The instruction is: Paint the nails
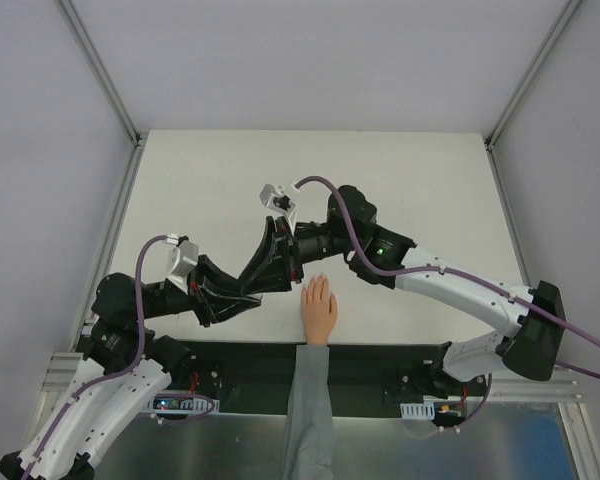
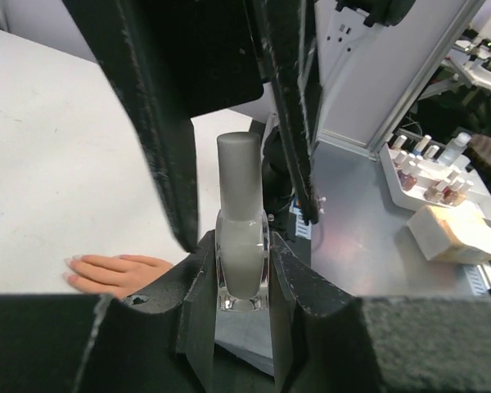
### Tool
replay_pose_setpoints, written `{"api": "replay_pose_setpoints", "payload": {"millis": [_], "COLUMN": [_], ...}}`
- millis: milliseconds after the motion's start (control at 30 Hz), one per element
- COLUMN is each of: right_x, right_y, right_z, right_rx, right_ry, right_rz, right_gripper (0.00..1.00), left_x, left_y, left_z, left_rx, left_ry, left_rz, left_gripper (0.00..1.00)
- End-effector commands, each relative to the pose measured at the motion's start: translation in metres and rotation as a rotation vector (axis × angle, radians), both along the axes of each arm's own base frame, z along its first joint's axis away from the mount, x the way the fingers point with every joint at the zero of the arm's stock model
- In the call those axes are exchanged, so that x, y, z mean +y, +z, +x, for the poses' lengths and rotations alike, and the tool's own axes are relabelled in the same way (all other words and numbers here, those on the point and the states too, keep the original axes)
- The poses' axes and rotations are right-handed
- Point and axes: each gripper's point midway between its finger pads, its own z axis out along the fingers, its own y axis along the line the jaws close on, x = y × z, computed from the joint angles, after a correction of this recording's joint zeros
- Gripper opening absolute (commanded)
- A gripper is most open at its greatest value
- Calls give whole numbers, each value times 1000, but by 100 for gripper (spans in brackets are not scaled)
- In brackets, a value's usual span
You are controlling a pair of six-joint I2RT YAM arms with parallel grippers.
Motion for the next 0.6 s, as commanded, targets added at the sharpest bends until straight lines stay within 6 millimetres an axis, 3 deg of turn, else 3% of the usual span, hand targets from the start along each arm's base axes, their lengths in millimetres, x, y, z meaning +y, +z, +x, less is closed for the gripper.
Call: {"api": "replay_pose_setpoints", "payload": {"millis": [0,67,100,167,200,400,567], "right_x": [-8,-13,-19,-21,-25,-19,-1], "right_y": [26,23,11,14,3,-1,-6], "right_z": [25,55,66,70,73,69,62], "right_rx": [87,124,150,150,154,134,135], "right_ry": [-290,-508,-595,-638,-675,-694,-662], "right_rz": [-57,-92,-151,-168,-226,-303,-330], "right_gripper": [52,63,68,70,70,68,63], "left_x": [5,9,12,15,16,18,24], "left_y": [4,1,2,0,-2,-3,-2], "left_z": [16,22,26,32,33,39,50], "left_rx": [-139,-147,-154,-169,-170,-185,-192], "left_ry": [105,148,189,227,238,271,343], "left_rz": [24,41,39,50,55,66,64], "left_gripper": [0,0,0,0,0,0,0]}}
